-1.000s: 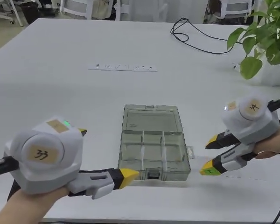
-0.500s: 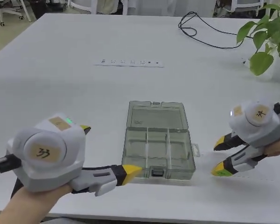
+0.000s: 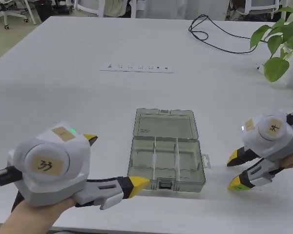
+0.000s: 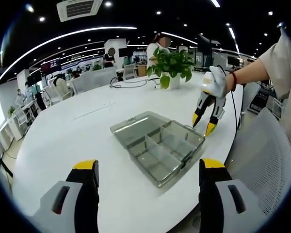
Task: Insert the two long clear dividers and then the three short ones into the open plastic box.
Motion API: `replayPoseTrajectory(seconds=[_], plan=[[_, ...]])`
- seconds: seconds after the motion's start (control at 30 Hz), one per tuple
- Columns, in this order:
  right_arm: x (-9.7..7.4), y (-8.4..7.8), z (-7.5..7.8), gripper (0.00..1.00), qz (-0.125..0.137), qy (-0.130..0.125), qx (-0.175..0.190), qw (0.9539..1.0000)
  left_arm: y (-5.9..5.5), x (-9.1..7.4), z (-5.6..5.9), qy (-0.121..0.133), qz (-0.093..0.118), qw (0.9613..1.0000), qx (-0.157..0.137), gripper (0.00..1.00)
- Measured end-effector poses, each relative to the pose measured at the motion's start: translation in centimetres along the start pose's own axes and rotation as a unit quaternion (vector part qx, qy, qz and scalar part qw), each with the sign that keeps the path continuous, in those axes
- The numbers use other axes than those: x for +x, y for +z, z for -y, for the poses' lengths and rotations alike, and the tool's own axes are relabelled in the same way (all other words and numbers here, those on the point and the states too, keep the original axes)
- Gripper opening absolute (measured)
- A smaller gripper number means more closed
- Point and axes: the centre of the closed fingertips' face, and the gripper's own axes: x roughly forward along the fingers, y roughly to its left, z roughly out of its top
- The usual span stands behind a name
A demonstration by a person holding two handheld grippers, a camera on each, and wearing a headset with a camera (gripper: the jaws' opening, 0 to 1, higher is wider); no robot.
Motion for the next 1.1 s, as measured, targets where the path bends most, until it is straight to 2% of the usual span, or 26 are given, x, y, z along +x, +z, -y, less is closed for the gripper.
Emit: replayPoseTrajectory(seconds=[0.13, 0.17, 0.5, 0.73, 0.8, 0.93, 1.1], plan=[[0.0, -0.2, 0.0, 0.34, -0.008, -0.007, -0.034, 0.9994, 0.3, -0.2, 0.0, 0.001, 0.003, 1.0000, 0.000, 0.86], [0.0, -0.1, 0.0, 0.34, -0.007, -0.006, -0.026, 0.9996, 0.3, -0.2, 0.0, 0.002, 0.003, 1.0000, 0.001, 0.86], [0.0, -0.2, 0.0, 0.33, -0.008, -0.007, -0.031, 0.9995, 0.1, -0.4, -0.1, 0.004, -0.001, 1.0000, 0.004, 0.86], [-0.2, -0.2, -0.1, 0.32, 0.003, -0.022, -0.019, 0.9996, 0.2, -0.6, -0.1, 0.007, 0.000, 0.9999, 0.010, 0.85], [-0.5, 0.0, 0.0, 0.32, 0.010, -0.044, -0.031, 0.9985, 0.2, -0.7, 0.0, 0.006, 0.001, 0.9999, 0.011, 0.84], [-1.1, 0.2, 0.1, 0.32, 0.021, -0.067, -0.029, 0.9971, 0.3, -0.7, 0.1, 0.004, 0.003, 0.9999, 0.009, 0.81], [-2.1, 0.4, 0.9, 0.32, 0.029, -0.107, -0.038, 0.9931, 0.5, -0.8, 0.2, 0.000, 0.011, 0.9999, -0.004, 0.78]])
